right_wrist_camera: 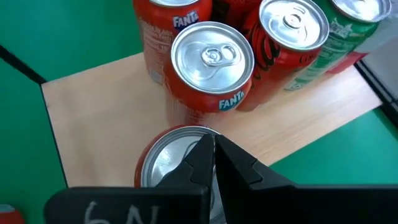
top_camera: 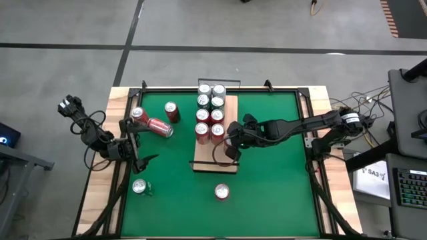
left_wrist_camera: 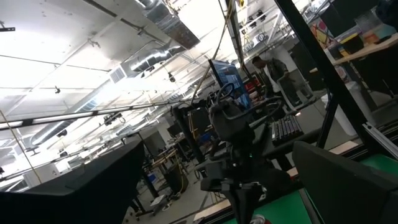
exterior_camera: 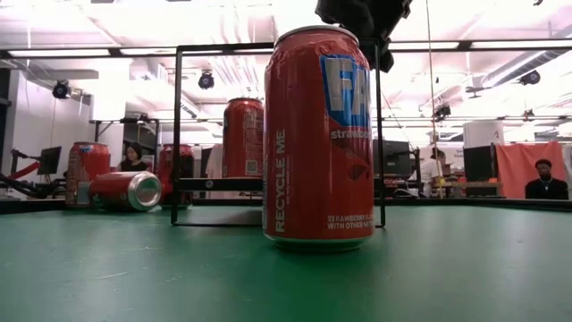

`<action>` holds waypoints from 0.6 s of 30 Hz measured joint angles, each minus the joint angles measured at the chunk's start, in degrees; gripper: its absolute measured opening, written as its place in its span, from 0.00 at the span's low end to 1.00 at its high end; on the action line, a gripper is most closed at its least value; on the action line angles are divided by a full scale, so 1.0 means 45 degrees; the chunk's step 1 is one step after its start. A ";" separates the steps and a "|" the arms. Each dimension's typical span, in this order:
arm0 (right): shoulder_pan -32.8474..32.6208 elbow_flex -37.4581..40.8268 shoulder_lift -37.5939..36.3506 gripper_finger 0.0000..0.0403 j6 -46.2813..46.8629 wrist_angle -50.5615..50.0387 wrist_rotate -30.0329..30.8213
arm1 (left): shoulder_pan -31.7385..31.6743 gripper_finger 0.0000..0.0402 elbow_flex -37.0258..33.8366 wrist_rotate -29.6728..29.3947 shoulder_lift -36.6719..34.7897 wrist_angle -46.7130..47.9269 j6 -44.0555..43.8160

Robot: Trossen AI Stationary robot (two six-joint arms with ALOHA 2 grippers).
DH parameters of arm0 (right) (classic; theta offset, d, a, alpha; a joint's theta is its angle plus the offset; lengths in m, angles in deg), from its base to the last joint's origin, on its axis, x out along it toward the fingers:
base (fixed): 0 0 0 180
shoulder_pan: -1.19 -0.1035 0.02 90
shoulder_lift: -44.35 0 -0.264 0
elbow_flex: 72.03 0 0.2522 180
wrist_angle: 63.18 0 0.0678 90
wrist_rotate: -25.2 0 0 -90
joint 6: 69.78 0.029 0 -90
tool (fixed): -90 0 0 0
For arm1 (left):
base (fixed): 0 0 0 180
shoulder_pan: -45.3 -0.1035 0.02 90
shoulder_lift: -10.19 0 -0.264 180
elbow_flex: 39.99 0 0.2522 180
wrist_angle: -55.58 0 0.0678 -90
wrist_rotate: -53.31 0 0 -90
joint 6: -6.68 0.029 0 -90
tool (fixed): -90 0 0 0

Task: Place canned beverage on shelf
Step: Put the orange soda can on the shelf and aligned with the other orange soda can

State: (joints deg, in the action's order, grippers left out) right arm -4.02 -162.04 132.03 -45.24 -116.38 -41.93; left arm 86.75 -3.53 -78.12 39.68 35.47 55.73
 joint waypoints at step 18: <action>-0.0024 -0.0813 -0.0122 0.02 0.1623 -0.1144 0.0231 | -0.0003 0.98 0.0000 0.0000 0.0000 0.0000 -0.0003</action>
State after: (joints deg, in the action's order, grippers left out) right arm -4.13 -165.69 131.48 -37.94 -121.53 -40.89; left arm 86.74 -3.53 -78.12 39.68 35.47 55.72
